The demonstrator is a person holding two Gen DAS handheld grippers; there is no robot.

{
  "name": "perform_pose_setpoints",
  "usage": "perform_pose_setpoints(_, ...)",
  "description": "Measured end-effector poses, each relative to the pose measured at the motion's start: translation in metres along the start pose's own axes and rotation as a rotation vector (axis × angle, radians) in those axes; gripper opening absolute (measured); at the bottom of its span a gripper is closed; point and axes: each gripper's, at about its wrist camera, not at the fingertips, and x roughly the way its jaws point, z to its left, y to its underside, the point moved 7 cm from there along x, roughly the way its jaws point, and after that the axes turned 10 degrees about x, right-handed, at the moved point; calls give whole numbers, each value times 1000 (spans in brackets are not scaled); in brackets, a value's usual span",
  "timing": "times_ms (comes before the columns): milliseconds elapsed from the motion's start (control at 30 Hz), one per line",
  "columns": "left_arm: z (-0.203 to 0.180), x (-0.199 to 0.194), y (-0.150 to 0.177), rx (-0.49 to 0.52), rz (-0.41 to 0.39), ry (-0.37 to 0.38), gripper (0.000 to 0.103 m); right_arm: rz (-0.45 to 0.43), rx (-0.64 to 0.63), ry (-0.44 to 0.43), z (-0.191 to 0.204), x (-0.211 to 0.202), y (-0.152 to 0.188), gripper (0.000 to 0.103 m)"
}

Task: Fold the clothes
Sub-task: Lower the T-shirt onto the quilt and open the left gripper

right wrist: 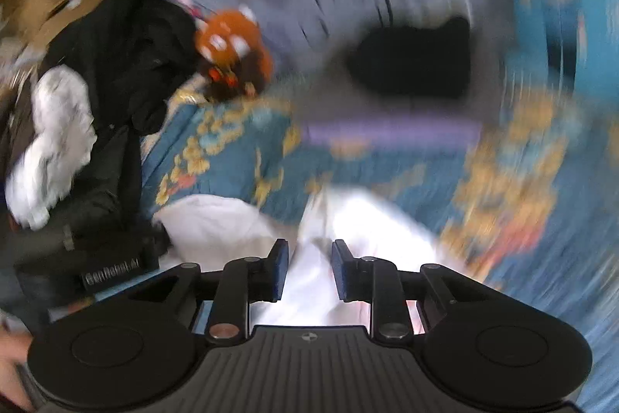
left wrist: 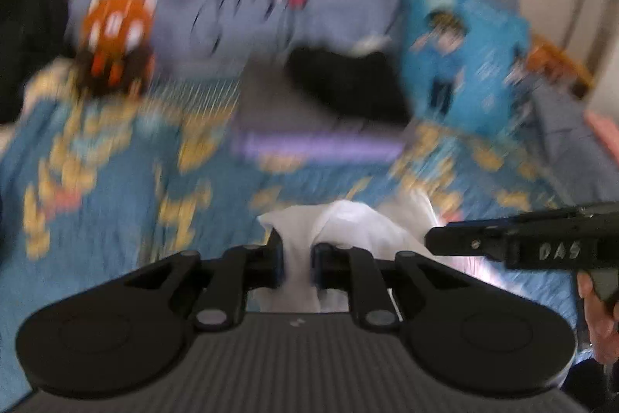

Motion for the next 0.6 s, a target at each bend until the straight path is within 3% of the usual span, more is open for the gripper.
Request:
perform_pose_setpoints(100,16,25,37,-14,78,-27,33,-33,67,-42,-12,-4,8,28)
perform_pose_setpoints(133,22,33,49,-18,103,-35,44,-66,62,-34,-16,-15,7,31)
perform_pose_setpoints(200,24,30,56,-2,102,-45,62,-132,49,-16,-25,-38,5,49)
perform_pose_setpoints(267,21,20,59,22,97,-43,88,-185,8,44,-42,-66,10,58)
perform_pose_setpoints(333,15,9,63,58,97,-41,96,-237,-34,107,-60,-95,16,61)
perform_pose_setpoints(400,8,-5,71,84,102,-28,100,-233,-77,184,-83,-114,28,64)
perform_pose_setpoints(500,-6,-11,92,107,152,11,103,-163,-113,276,-116,-127,62,65)
perform_pose_setpoints(600,-26,-9,108,139,194,49,103,-97,-93,282,-133,-124,95,65)
